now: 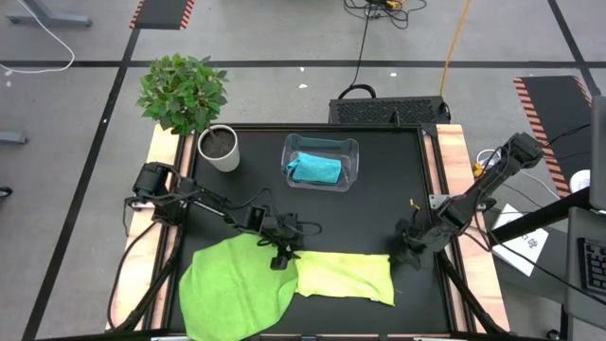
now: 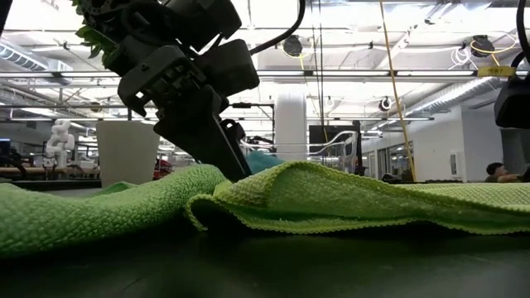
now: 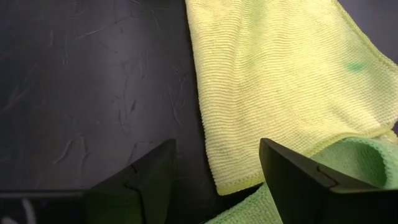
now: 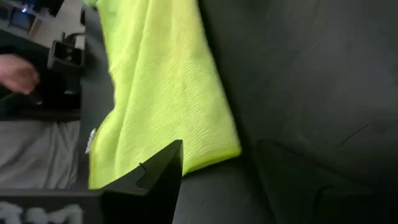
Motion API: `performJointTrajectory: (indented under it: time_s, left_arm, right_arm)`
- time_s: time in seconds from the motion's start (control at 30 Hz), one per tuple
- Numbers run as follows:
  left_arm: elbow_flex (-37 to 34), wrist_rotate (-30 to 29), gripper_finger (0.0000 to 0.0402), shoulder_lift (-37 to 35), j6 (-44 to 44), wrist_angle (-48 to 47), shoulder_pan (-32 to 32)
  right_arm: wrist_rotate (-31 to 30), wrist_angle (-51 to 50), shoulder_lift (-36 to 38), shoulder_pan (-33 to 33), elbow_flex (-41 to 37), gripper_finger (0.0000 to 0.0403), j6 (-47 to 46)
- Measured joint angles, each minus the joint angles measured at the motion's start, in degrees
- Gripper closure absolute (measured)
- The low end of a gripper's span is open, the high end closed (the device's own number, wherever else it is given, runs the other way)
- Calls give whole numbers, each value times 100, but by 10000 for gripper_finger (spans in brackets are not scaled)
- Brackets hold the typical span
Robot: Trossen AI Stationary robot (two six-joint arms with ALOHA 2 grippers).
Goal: Fold microfiber towels
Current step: Fold the light green towel
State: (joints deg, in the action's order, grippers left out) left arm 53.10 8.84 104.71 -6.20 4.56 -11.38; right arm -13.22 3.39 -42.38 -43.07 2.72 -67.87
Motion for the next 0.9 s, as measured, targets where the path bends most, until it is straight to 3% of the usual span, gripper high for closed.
performJointTrajectory:
  time_s: [0.7,0.9]
  left_arm:
    - [0,-1,167,0,142,-3,0]
    - [0,0,167,0,149,-4,0]
  right_arm:
    - [293,1680,-1485,127,-11,207,240]
    - [311,1936,-1692,125,-7,254,426]
